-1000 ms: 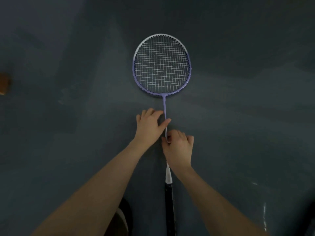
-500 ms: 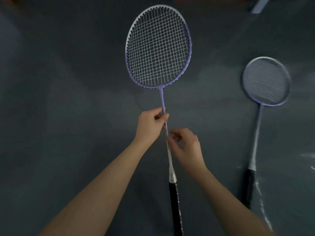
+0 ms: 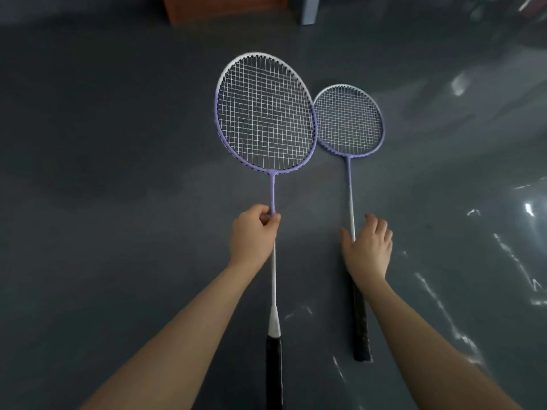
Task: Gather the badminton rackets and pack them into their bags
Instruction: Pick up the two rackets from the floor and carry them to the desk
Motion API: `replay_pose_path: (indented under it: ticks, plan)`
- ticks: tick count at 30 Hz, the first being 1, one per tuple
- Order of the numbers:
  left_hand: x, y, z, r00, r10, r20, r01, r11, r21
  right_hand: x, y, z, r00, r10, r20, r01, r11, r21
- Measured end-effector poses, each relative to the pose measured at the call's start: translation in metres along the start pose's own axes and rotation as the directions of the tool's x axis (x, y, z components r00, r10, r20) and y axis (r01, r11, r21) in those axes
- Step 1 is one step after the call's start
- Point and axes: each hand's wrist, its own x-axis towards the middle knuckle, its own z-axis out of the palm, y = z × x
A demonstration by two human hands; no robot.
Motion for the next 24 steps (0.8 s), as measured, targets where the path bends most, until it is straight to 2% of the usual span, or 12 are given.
replay_pose_path:
  ticks: [3, 8, 13, 18, 24]
  plan:
    - [-0.004, 0.000, 0.006, 0.999, -0.025, 0.020, 0.025, 0.999, 0.042, 0.004, 0.003, 0.000, 0.984, 0.034, 0.173, -0.031, 0.999, -0.020]
    - [-0.007, 0.012, -0.008, 1.000, -0.012, 0.011, 0.012, 0.997, 0.078, -0.002, -0.020, -0.009, 0.951, 0.163, 0.263, -0.224, 0.949, 0.221]
    - [-0.005, 0.029, -0.044, 0.997, 0.059, -0.050, -0.055, 0.996, 0.073, -0.023, -0.066, -0.027, 0.985, -0.013, 0.175, -0.031, 0.968, 0.250]
    - [-0.007, 0.053, -0.105, 0.984, 0.092, -0.155, -0.084, 0.995, 0.057, -0.046, -0.132, -0.066, 0.984, -0.177, 0.023, 0.159, 0.928, 0.337]
    - [-0.027, 0.157, -0.222, 0.967, 0.138, -0.212, -0.113, 0.986, 0.125, -0.081, -0.225, -0.194, 0.956, -0.294, -0.005, 0.268, 0.865, 0.424]
